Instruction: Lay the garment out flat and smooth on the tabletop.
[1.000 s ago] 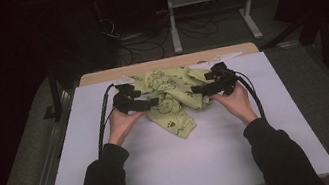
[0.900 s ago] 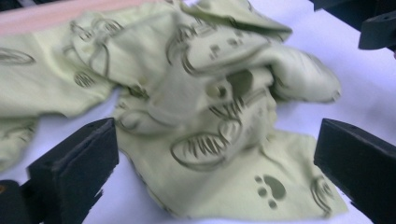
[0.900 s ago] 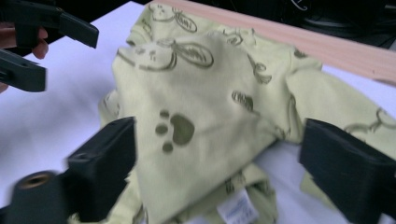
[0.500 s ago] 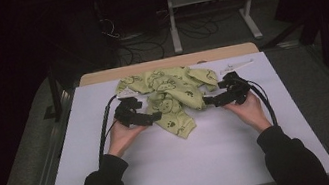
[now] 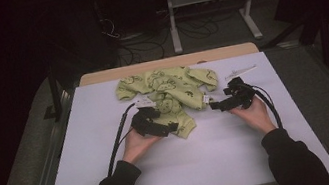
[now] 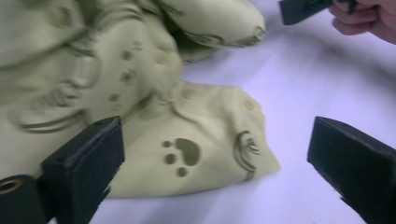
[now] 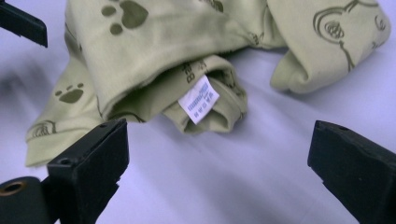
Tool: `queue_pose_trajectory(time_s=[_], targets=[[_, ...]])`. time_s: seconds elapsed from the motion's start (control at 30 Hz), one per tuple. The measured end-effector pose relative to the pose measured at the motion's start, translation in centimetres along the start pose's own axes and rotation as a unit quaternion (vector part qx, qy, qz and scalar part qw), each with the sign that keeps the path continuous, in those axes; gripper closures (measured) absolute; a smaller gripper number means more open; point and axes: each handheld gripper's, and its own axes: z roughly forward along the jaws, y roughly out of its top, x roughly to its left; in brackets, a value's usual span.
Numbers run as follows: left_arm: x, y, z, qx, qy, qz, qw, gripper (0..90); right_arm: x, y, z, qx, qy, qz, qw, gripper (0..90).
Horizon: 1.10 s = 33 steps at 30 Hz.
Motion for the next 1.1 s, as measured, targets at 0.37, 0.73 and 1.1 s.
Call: queue_pose_trajectory(time_s=[0.37,0.73,1.1], targets=[[-1.4,-0.4,2.0,0.038,0.0,0.036,0.9987,25.5,0.7,0.1,1.0,0.017,0.017,-0.028,0.9993,13.9],[-2.4,-0.4,3.7,0.057,0.033,0.069,0.9954,70.4,1.3,0.3,2.5,0.03,0.009,-0.055,0.998,17.0],[-2.0,0.0,1.9,0.064,0.045,0.083,0.9934,87.3,1.7,0.4,3.9,0.023,-0.013,-0.078,0.9965,25.2]])
